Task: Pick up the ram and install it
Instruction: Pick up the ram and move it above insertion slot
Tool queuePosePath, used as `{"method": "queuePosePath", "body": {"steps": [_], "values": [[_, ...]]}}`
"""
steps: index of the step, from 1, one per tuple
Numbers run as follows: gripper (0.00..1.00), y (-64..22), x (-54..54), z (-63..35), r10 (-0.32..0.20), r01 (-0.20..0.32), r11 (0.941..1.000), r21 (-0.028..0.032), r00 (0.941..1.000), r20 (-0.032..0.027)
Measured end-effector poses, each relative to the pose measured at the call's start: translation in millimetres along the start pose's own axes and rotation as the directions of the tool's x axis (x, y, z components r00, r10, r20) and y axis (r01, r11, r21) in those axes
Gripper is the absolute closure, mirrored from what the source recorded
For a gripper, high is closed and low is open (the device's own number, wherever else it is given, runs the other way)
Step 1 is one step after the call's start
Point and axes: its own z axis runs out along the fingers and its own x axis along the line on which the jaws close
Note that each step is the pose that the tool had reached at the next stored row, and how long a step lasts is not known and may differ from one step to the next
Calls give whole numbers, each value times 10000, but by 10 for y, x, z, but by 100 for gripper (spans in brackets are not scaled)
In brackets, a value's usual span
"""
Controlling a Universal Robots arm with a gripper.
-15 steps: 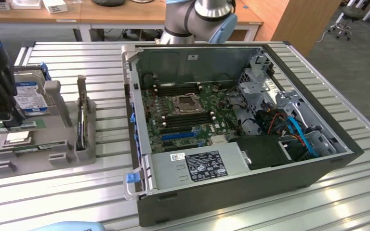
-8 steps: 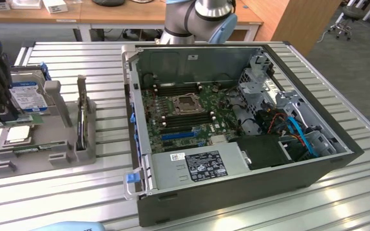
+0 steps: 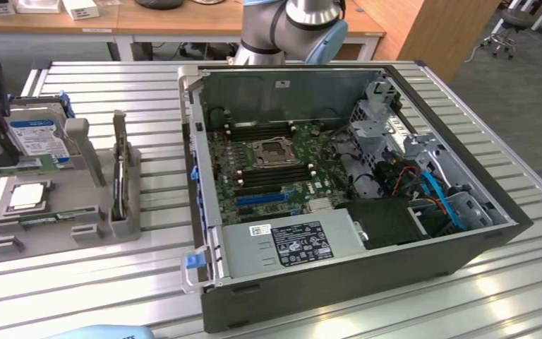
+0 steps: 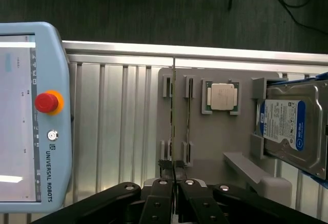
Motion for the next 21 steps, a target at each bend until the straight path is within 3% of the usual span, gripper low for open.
{"method": "queuePosePath", "body": {"steps": [16,21], "values": [[89,14,0,-362,0,0,10000,1,10000,0],[89,15,0,-386,0,0,10000,2,10000,1]]}}
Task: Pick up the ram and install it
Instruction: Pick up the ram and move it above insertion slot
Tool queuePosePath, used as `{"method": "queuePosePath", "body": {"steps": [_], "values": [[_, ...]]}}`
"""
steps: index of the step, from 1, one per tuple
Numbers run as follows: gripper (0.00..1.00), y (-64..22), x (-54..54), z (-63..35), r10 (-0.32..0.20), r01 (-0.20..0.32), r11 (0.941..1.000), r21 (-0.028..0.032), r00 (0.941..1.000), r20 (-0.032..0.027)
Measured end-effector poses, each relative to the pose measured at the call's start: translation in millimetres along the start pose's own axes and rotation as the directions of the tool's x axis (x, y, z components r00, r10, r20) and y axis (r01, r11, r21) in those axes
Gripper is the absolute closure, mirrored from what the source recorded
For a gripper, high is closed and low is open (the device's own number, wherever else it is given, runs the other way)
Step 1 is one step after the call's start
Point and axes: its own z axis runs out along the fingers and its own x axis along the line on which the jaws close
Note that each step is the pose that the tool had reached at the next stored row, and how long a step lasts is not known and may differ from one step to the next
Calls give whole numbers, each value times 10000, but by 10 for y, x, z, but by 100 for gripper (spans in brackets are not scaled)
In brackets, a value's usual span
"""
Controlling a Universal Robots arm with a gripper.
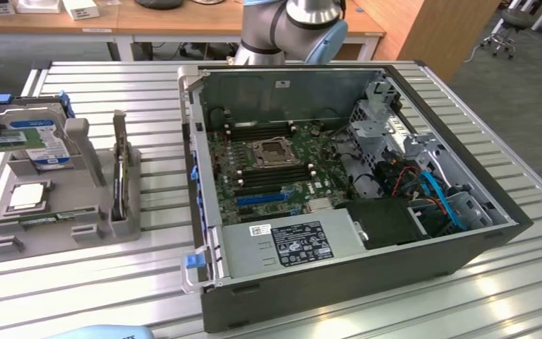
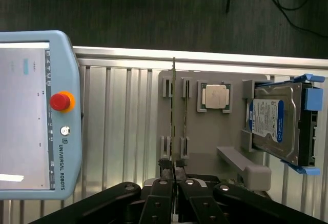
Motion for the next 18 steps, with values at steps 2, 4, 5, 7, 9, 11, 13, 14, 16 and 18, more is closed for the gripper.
{"method": "queuePosePath", "body": {"steps": [2,4,5,7,9,11,13,14,16,18], "values": [[89,0,0,0,0,0,10000,0,10000,0],[89,0,0,-1,0,0,10000,-2,10000,-1],[89,-2,0,-2,0,0,10000,-2,10000,-2],[89,-15,1,-3,-2,2,10000,-3,10000,-3],[89,-34,1,-2,-1,1,10000,-2,10000,-1],[89,-64,2,-3,-1,1,10000,-1,10000,-1],[89,-96,3,-4,-1,1,10000,-1,10000,-1],[89,-111,3,-5,-1,1,10000,-1,10000,-2],[89,-145,4,-7,-2,2,10000,-2,10000,-2],[89,-186,5,-8,-1,1,10000,-1,10000,-1]]}}
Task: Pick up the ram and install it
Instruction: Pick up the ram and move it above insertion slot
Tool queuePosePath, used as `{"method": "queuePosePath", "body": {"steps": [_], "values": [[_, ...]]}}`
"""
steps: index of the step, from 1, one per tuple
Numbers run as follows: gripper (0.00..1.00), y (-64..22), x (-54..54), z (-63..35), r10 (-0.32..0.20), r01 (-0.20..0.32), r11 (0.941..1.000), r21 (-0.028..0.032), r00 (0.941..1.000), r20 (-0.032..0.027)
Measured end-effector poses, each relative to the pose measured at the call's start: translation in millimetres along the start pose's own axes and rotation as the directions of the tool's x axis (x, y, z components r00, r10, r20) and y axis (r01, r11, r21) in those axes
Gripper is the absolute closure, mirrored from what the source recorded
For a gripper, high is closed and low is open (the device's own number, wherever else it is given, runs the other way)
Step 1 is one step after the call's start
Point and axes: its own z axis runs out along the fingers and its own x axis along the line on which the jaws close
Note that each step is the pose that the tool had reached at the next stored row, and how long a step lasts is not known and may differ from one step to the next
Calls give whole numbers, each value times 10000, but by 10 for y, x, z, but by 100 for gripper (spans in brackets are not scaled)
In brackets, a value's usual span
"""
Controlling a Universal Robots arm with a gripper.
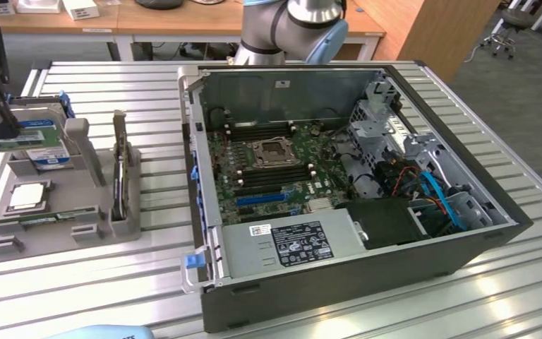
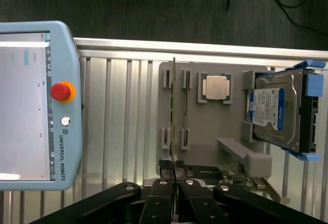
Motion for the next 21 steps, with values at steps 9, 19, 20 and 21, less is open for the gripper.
{"method": "queuePosePath", "body": {"steps": [9,19,20,21], "values": [[89,-173,4,-7,1,-1,10000,0,10000,0],[89,-376,9,-14,0,0,10000,0,10000,0],[89,-399,10,-15,0,0,10000,0,10000,0],[89,-424,10,-16,1,-1,10000,0,10000,0]]}}
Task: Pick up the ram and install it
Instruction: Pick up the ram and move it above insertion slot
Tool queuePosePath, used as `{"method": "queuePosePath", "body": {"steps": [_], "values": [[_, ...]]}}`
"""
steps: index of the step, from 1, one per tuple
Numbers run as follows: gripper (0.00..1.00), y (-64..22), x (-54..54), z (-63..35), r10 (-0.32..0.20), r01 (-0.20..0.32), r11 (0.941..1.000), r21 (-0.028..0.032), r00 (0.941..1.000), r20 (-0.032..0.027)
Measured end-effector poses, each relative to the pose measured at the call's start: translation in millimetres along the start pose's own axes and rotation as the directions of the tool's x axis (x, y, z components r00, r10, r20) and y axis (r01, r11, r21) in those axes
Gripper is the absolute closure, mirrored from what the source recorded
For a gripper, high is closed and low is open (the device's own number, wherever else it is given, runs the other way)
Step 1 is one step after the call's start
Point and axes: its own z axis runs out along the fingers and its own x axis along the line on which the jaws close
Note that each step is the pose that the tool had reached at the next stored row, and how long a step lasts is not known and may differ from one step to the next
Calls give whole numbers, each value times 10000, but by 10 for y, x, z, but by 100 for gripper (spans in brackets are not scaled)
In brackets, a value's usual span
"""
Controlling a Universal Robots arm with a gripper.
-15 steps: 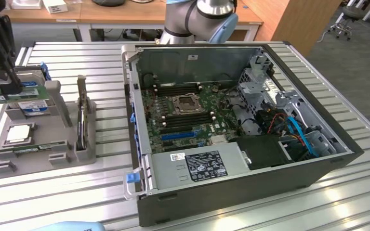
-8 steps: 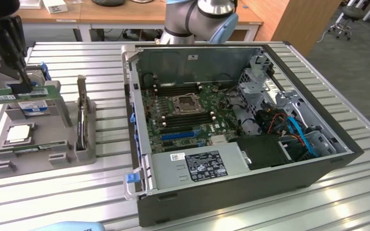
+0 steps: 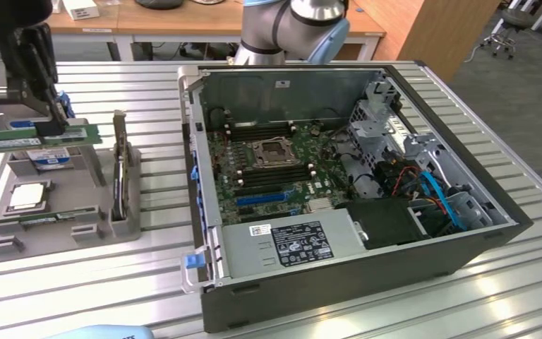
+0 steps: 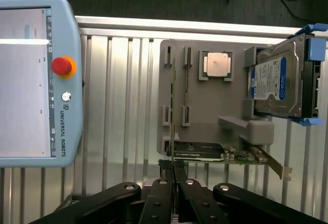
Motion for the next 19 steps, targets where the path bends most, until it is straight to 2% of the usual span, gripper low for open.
{"method": "queuePosePath", "body": {"steps": [11,19], "values": [[89,-314,8,-11,-1,1,10000,1,10000,1],[89,-611,16,-23,-1,1,10000,0,10000,0]]}}
